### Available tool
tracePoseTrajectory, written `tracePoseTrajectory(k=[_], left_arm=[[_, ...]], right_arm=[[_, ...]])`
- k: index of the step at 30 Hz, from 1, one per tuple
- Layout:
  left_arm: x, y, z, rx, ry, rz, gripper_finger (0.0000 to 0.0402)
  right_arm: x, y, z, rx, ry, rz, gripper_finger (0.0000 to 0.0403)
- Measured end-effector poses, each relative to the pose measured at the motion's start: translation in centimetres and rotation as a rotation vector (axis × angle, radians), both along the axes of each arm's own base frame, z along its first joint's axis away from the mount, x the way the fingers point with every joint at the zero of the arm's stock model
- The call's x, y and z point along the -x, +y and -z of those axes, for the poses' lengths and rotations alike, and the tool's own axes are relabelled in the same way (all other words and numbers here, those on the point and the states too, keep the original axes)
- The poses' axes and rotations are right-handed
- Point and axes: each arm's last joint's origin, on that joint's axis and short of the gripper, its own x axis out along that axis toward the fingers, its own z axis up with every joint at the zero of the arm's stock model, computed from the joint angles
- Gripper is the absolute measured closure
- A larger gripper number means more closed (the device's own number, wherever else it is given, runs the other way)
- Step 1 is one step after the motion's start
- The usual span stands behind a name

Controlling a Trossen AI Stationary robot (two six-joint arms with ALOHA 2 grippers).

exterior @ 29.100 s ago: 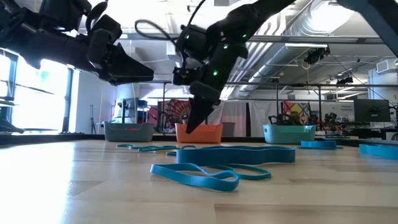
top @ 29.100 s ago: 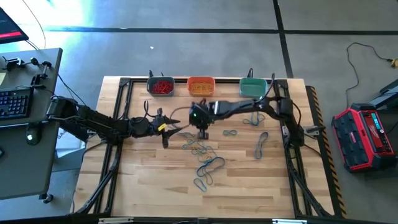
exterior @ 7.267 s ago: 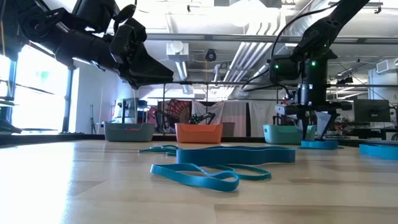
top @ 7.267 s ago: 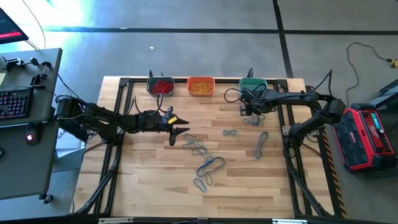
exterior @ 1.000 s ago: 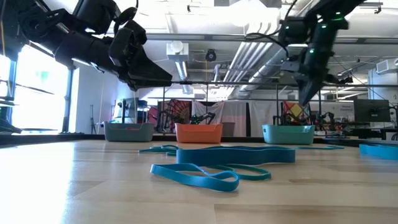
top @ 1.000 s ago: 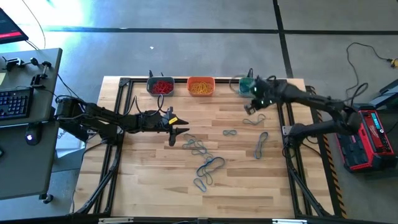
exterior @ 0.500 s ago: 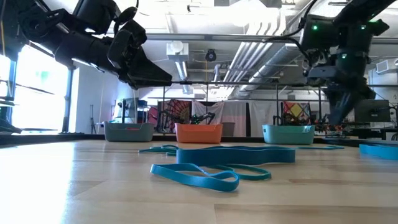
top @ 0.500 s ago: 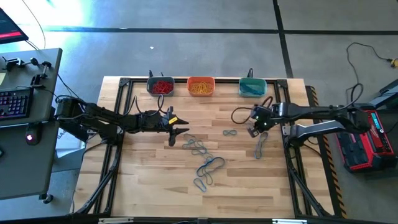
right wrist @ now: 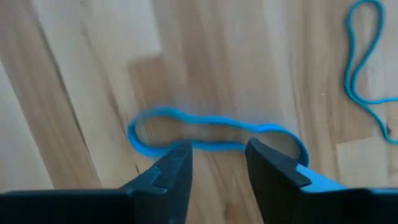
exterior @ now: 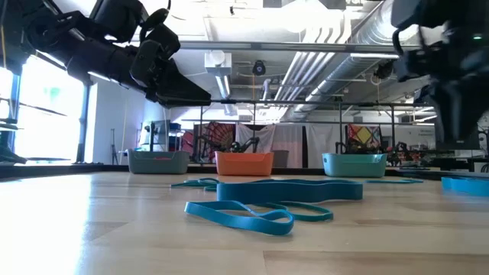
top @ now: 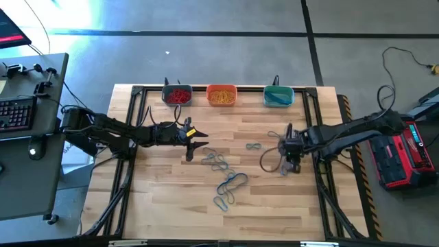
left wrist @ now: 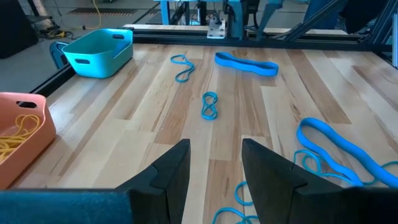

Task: Sort rubber bands into baskets
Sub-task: Put the blue rubber band into the light blue bin

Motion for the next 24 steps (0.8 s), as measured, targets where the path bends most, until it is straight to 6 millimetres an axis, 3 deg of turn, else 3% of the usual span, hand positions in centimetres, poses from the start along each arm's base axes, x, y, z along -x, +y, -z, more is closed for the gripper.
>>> tracePoseTrajectory(k=[4,19,24], left_arm=[[0.0,0.0,0.1,0.001,0.008,0.000,0.0264],[0.1,0.0,0.2,0.016,0.023,-0.013,0.0264],[0.1,0.0,0.2,0.014,0.025,-0.013,0.0264]], right_arm=[[0.1,1.0,0.4,0.034,0.041,-0.124,0.0247],[-1.9,3.3,4.5,0.188,0.271,-0.292,0.0244],[-3.3,4.5,4.7,0.224,0.243,-0.356,0.0244]])
